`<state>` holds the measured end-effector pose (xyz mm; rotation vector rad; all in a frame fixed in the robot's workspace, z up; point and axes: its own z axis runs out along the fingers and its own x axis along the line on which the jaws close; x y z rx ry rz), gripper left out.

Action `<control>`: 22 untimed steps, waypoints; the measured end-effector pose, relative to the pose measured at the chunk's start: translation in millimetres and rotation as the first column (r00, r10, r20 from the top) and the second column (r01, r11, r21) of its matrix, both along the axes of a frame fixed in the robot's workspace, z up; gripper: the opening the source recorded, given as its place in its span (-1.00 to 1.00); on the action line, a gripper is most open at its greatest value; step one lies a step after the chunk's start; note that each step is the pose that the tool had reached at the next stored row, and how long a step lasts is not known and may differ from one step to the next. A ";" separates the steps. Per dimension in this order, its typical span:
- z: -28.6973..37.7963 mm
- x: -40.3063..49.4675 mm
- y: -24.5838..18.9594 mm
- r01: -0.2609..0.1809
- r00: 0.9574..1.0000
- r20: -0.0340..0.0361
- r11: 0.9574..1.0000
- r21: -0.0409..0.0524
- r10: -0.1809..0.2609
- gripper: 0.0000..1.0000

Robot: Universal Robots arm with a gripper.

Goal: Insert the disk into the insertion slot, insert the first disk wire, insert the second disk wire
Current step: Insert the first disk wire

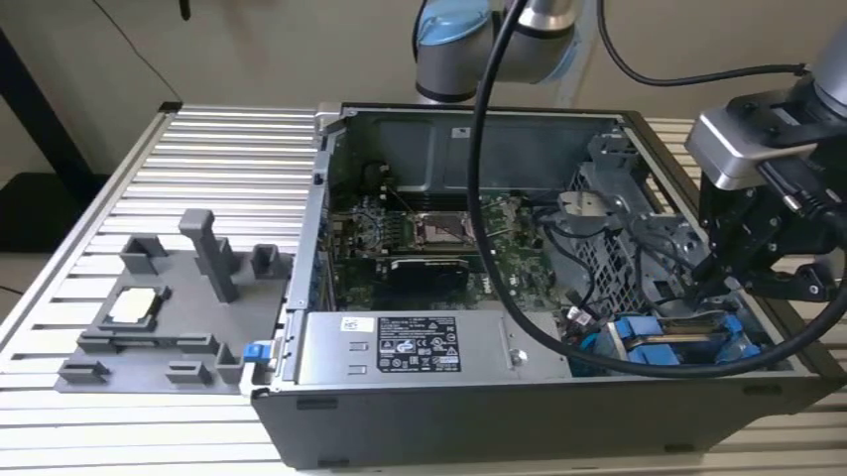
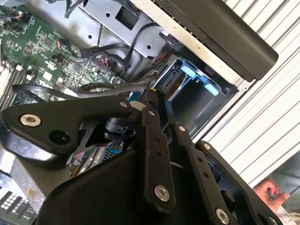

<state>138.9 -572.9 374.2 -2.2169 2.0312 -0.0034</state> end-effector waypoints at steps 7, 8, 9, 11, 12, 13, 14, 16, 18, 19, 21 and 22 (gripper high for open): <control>-4.6 0.0 5.8 0.004 1.000 0.002 0.999 -0.049 -0.004 -0.62; -5.3 0.0 6.6 0.005 1.000 0.002 0.998 -0.055 -0.005 -0.62; -6.0 0.0 7.3 0.007 1.000 0.003 0.998 -0.060 -0.006 -0.62; -7.3 0.0 7.8 0.011 1.000 0.005 0.997 -0.071 -0.011 -0.62; -7.8 0.0 7.9 0.013 1.000 0.006 0.997 -0.079 -0.013 -0.62; -8.1 0.0 7.8 0.014 1.000 0.006 0.996 -0.092 -0.014 -0.62; -8.4 0.0 7.9 0.015 1.000 0.007 0.994 -0.105 -0.014 -0.62; -9.5 0.0 8.2 0.016 1.000 0.008 0.992 -0.123 -0.015 -0.62; -11.9 0.0 9.2 0.017 1.000 0.008 0.992 -0.127 -0.016 -0.62; -13.1 0.0 10.0 0.017 1.000 0.009 0.992 -0.127 -0.016 -0.62; -15.6 0.1 12.3 0.018 1.000 0.009 0.992 -0.129 -0.017 -0.62; -17.1 0.2 12.9 0.019 1.000 0.009 0.991 -0.129 -0.018 -0.62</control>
